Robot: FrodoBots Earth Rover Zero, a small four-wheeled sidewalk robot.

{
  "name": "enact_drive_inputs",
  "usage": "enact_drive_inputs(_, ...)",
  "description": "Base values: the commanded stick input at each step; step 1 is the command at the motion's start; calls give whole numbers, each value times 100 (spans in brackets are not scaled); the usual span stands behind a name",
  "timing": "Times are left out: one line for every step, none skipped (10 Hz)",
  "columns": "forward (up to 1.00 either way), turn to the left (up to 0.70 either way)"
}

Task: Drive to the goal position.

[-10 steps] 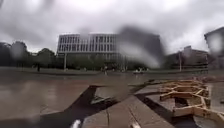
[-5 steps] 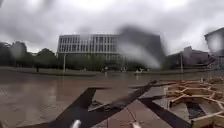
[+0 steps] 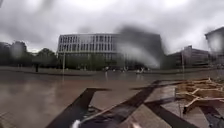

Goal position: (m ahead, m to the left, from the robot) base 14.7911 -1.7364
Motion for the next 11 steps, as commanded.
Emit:
enact_drive_inputs(70, 0)
enact_drive_inputs(70, 0)
enact_drive_inputs(70, -16)
enact_drive_inputs(70, -29)
enact_drive_inputs(70, -24)
enact_drive_inputs(70, -11)
enact_drive_inputs(70, 0)
enact_drive_inputs(70, 0)
enact_drive_inputs(70, 0)
enact_drive_inputs(70, 0)
enact_drive_inputs(70, 0)
